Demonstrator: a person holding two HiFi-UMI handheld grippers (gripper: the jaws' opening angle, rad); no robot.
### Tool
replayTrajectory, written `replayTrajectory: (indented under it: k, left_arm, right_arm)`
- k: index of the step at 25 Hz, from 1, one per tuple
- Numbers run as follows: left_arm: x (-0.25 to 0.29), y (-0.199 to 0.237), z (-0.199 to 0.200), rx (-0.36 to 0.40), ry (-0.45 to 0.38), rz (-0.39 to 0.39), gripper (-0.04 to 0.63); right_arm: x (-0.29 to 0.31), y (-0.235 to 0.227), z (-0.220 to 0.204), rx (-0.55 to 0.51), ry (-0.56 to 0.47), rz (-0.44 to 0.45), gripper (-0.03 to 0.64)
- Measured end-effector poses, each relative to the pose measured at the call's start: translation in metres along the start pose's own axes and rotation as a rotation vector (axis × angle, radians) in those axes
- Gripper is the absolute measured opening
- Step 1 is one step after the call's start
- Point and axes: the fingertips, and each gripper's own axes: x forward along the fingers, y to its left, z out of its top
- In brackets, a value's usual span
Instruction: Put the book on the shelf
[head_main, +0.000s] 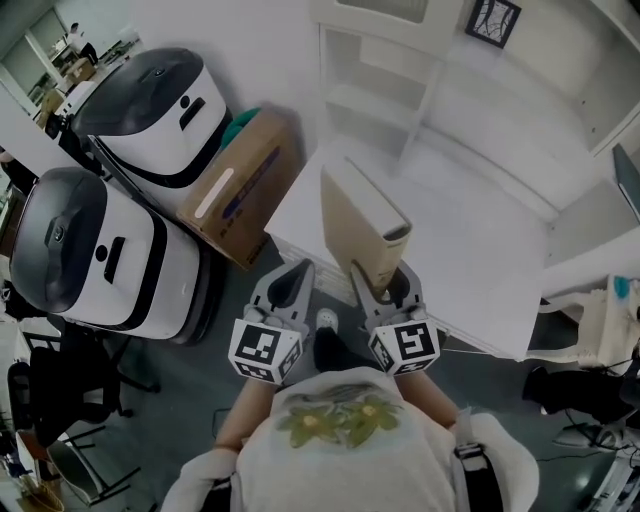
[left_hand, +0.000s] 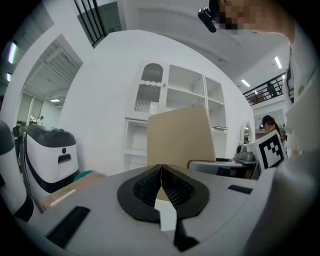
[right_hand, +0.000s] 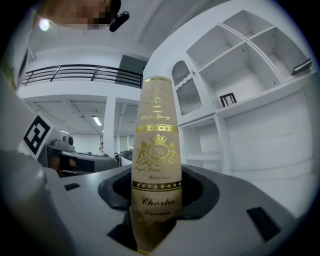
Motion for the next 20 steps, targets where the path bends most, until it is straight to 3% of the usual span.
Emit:
replayTrajectory:
  k: [4, 15, 20]
  left_arm:
    - [0.015, 0.025, 0.015, 0.036, -0.006, -0.013, 0.029]
    - [0.068, 0.085, 0.028, 0.043, 0.012, -0.042, 0.029]
    - [0.085, 0.109, 0.028, 0.038, 0.005, -0.016, 0.029]
  right_arm:
    - [0.038, -0.007, 0.008, 0.007, -0.013, -0.005, 0.222]
    - [0.113, -0.029, 0.009, 0.014, -0.004, -0.023, 0.222]
    - [0.136, -0.042, 0.011, -0.007, -0.013, -0.021, 0.222]
